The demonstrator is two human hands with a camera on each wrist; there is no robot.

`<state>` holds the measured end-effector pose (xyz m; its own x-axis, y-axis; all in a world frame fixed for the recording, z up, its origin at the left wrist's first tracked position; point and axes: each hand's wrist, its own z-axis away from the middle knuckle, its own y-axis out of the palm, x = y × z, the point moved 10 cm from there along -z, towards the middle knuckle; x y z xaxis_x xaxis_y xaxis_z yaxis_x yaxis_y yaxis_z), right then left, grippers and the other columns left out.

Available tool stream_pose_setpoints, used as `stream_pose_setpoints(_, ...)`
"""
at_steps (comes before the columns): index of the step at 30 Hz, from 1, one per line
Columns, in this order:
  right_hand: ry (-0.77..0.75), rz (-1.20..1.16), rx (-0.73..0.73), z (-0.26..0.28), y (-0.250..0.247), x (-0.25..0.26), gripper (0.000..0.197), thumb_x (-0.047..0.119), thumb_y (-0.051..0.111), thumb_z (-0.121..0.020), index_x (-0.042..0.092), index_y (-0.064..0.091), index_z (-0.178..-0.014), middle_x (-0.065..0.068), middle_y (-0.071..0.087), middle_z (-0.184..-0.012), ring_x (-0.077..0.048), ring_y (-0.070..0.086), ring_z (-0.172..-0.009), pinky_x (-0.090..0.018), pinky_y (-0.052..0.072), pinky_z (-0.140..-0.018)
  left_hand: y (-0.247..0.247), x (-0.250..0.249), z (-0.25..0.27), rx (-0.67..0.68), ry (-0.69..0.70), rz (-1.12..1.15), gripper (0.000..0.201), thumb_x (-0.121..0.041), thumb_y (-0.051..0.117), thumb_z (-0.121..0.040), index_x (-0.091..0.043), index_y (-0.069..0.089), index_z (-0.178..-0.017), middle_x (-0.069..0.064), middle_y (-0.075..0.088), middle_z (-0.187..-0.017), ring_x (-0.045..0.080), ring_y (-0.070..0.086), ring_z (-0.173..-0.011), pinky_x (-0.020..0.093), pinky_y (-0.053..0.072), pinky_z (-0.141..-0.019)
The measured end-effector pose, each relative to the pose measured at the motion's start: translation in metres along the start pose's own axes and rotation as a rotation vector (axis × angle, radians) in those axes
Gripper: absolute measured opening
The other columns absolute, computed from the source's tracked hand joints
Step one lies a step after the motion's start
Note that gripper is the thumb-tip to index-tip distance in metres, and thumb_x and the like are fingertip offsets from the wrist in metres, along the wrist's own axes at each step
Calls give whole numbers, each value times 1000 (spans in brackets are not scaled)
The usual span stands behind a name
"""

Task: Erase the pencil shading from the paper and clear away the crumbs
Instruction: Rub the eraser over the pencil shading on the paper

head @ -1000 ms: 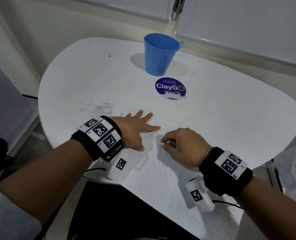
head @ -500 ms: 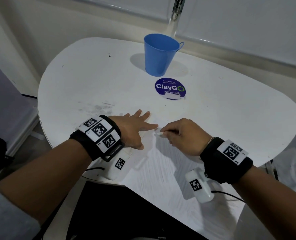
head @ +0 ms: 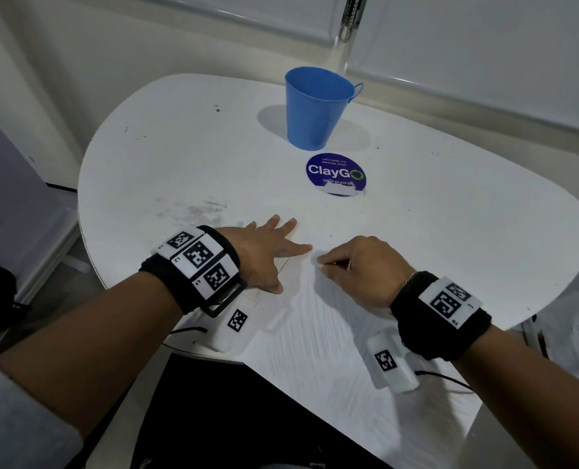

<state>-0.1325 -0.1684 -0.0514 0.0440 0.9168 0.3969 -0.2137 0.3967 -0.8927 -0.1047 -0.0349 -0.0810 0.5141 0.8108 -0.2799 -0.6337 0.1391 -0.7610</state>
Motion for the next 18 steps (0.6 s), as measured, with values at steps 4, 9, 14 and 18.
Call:
stream_pose_setpoints(4,24,56,-23,-4,-5,-3,22,31,57,-96,35,74,-109,14,72,-111,-14,64,-101,-32,51,-88,0,0,-1,-2,12,7,87,-31,63,-97,-54,4,-156,-16,-24,-164,9,-24,-151,34,-6,-122)
stream_pose_setpoints(9,5,113,21,-2,-1,-2,22,35,57,-96,36,74,-111,15,72,-112,-14,64,-101,-31,51,-87,0,0,0,20,-13,-31,87,-34,63,-97,-55,2,-155,-16,-26,-163,15,-22,-152,40,-1,-124)
stream_pose_setpoints(14,74,111,-51,-8,-15,-13,22,34,58,-96,34,74,-110,13,71,-115,-15,64,-103,-30,50,-87,2,4,-2,26,-27,-24,87,-36,64,-96,-59,2,-152,-18,-26,-163,19,-20,-153,46,2,-126)
stream_pose_setpoints(18,40,-3,53,-4,0,-8,20,33,60,-95,35,75,-108,13,73,-105,-11,65,-93,-28,51,-84,1,2,-3,30,-12,-52,88,-36,64,-96,-57,1,-154,-16,-27,-163,15,-23,-152,43,0,-125)
